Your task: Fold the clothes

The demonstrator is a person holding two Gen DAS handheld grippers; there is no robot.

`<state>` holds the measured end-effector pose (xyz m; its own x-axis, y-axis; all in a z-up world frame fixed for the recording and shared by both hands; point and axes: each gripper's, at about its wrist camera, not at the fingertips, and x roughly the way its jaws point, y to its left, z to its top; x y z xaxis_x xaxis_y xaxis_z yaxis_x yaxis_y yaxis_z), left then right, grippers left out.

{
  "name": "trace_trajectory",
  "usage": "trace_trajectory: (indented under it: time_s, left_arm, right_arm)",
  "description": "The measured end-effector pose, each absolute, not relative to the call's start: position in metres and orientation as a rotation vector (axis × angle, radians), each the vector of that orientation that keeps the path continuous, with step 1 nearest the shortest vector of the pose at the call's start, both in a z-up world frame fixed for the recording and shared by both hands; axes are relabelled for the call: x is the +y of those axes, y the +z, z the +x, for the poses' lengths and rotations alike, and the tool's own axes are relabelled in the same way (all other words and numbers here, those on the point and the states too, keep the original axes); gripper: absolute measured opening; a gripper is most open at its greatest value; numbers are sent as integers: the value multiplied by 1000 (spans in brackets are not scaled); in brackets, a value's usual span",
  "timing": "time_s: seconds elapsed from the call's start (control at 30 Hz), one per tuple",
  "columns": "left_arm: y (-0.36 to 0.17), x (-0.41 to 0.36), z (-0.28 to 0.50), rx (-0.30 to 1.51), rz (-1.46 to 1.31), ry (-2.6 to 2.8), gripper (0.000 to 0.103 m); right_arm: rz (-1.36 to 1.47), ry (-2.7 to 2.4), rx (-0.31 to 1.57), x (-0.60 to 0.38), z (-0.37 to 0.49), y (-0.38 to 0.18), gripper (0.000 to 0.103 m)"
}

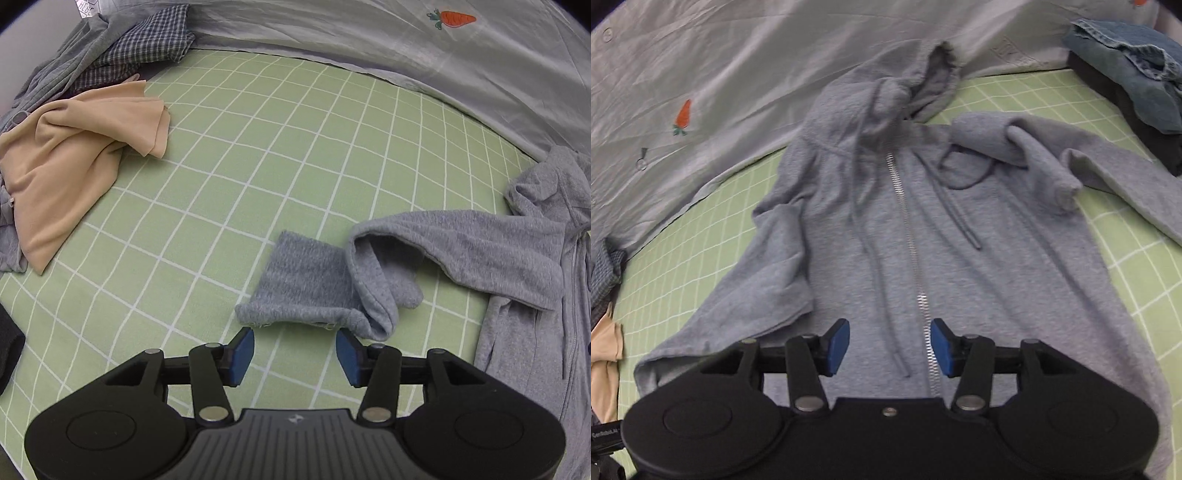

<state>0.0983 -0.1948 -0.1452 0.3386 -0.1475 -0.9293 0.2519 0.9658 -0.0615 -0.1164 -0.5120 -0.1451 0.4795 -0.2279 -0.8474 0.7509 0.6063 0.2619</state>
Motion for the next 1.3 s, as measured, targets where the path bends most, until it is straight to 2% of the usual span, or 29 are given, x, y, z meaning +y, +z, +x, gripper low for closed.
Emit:
trace_trajectory:
  time_s: [0.1, 0.4, 0.47, 0.6, 0.67, 0.77, 0.83, 0.87, 0.93, 1.07, 1.3]
  left_arm:
    - [-145, -207, 110, 1158, 105, -259, 62]
    - [-117, -177, 129, 1111, -69, -307, 62]
    - [-126, -182, 130, 1130, -37, -309, 62]
    - [-145, -192, 131, 1169, 28, -312, 62]
    - [-154, -197, 131, 1187, 60, -313, 62]
    - [-168, -204, 132, 1215, 109, -316, 62]
    - [-177, -209, 132, 1234, 141, -317, 56]
    - [-177, -208, 131, 1210, 133, -305, 48]
    - [-176, -206, 131, 1193, 118, -321, 7]
    - [-176, -189, 143, 1193, 28, -304, 6]
    - [-144, -129, 215, 985, 131, -83, 6]
  right_arm:
    - [682, -766, 885, -540, -141, -151, 51]
    - [776, -940, 869, -565, -187, -170, 55]
    - [770, -950, 869, -563, -186, -175, 57]
    - [668, -921, 940, -551, -168, -178, 70]
    - [634, -890, 973, -541, -163, -180, 70]
    - [605, -881, 995, -528, -162, -183, 76]
    - [558, -878, 1022, -522, -158, -185, 78]
    - [551, -876, 1028, -521, -157, -185, 78]
    - [555, -878, 1038, -519, -156, -184, 78]
    - [555, -888, 1055, -516, -154, -183, 78]
    - [523, -889, 1075, -504, -151, -180, 78]
